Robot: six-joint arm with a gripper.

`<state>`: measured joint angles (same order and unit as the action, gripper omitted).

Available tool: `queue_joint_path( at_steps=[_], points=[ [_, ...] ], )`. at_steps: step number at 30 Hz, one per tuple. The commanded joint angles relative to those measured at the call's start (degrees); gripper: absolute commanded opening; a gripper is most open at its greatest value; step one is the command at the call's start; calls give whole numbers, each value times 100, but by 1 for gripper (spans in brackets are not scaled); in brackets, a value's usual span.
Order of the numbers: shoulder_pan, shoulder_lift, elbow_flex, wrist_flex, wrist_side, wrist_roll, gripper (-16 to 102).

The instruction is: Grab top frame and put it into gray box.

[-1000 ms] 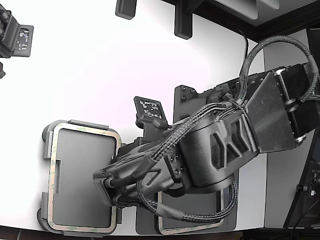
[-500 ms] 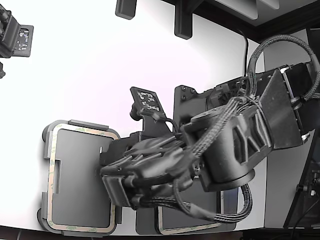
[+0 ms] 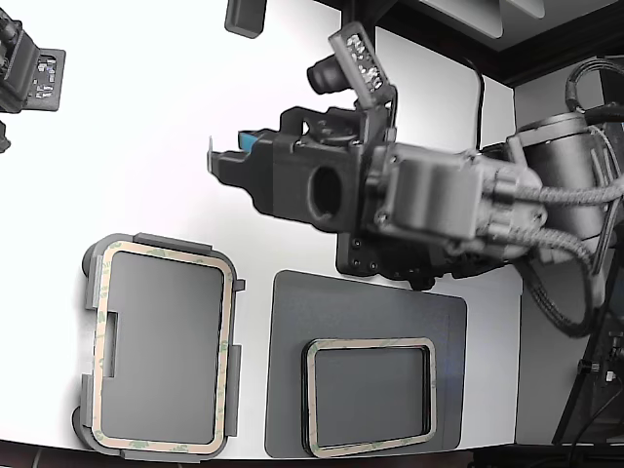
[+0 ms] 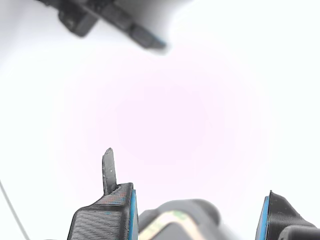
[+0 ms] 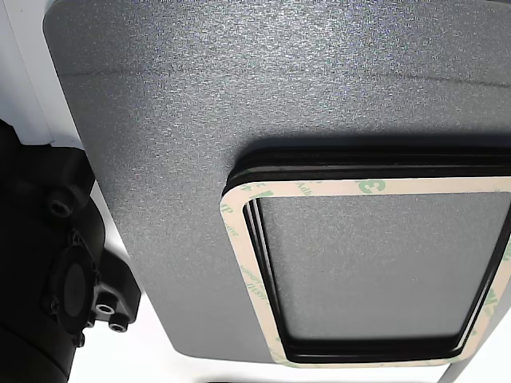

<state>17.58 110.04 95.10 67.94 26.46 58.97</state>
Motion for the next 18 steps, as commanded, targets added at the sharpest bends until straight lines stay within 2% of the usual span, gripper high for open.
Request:
queue_joint_path(
  at_steps=[1, 4, 6, 18],
  points=[
    [-598, 1749, 1424, -765, -747, -3384, 100],
    [-1151, 2883, 2610, -1301, -1406, -4315, 100],
    [-1477, 3419, 3173, -1380, -1749, -4553, 100],
    [-1898, 5924, 5291, -1160, -1951, -5098, 100]
  ],
)
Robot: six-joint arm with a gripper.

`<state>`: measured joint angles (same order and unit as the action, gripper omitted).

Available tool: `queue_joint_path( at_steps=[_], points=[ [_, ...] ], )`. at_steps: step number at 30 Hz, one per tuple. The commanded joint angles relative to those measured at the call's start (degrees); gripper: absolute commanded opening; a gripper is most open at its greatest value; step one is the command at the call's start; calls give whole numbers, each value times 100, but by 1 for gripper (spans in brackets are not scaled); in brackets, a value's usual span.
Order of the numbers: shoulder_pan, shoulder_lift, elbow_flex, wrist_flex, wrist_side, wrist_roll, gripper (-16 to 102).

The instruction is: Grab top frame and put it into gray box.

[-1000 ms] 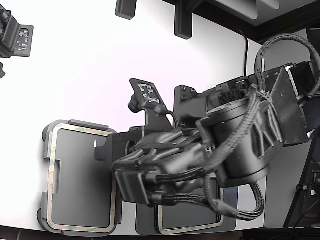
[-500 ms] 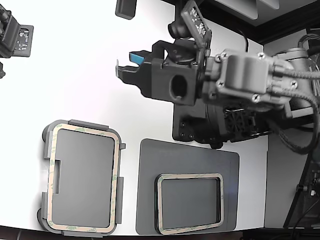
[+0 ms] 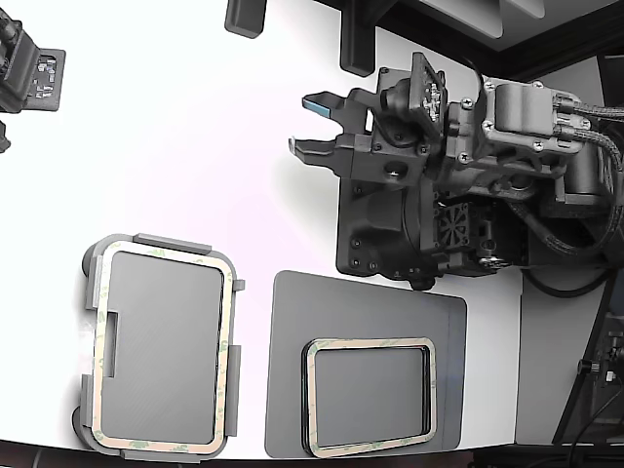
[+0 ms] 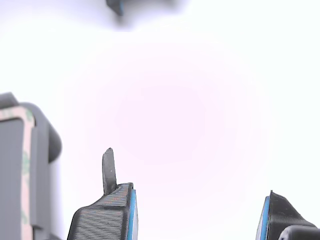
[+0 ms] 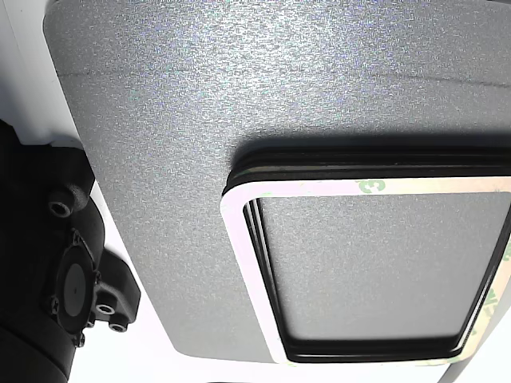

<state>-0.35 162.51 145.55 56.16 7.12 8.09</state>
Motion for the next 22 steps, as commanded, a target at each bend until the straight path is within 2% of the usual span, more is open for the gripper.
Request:
queue_joint_path(
  at_steps=[1, 9, 22],
  points=[
    [-114, 677, 281, 88, -18, 0, 100],
    [-220, 686, 562, -79, -396, -272, 100],
    [-220, 677, 562, -88, -272, -202, 100]
  ],
)
